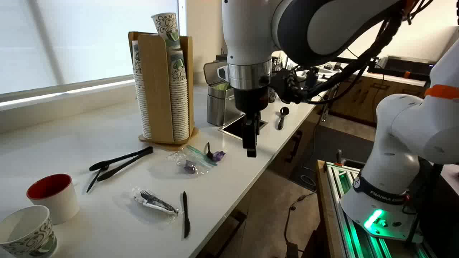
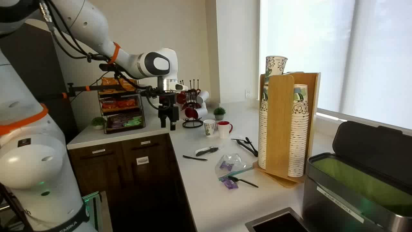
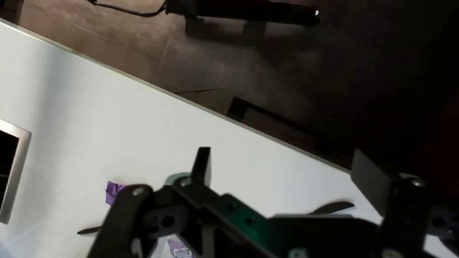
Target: Move the mug to the right.
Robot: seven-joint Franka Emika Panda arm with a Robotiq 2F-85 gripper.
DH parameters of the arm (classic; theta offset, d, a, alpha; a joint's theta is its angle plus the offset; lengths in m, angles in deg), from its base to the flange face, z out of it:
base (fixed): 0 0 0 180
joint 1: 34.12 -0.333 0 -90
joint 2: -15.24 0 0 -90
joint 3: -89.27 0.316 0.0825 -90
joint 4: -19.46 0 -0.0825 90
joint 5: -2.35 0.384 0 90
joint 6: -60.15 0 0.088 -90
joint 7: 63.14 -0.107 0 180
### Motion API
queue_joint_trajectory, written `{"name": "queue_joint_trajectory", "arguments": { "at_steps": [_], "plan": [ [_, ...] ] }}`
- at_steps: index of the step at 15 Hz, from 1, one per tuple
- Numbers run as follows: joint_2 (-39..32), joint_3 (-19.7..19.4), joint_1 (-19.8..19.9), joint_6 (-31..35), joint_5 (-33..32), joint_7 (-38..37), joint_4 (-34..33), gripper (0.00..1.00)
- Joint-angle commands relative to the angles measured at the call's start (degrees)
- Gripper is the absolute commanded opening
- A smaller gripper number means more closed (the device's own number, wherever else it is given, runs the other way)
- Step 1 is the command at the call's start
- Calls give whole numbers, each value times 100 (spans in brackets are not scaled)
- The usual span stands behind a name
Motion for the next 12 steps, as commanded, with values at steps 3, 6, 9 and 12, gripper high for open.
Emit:
{"name": "queue_joint_trajectory", "arguments": {
  "at_steps": [3,6,9,12],
  "plan": [
    [-10,-111,-121,-8,-30,-27,-7,100],
    [-313,-150,10,5,235,-750,-389,100],
    [-1006,-346,154,-103,262,-1277,-1360,100],
    [-1815,-588,213,-99,356,-1791,-2487,100]
  ]
}}
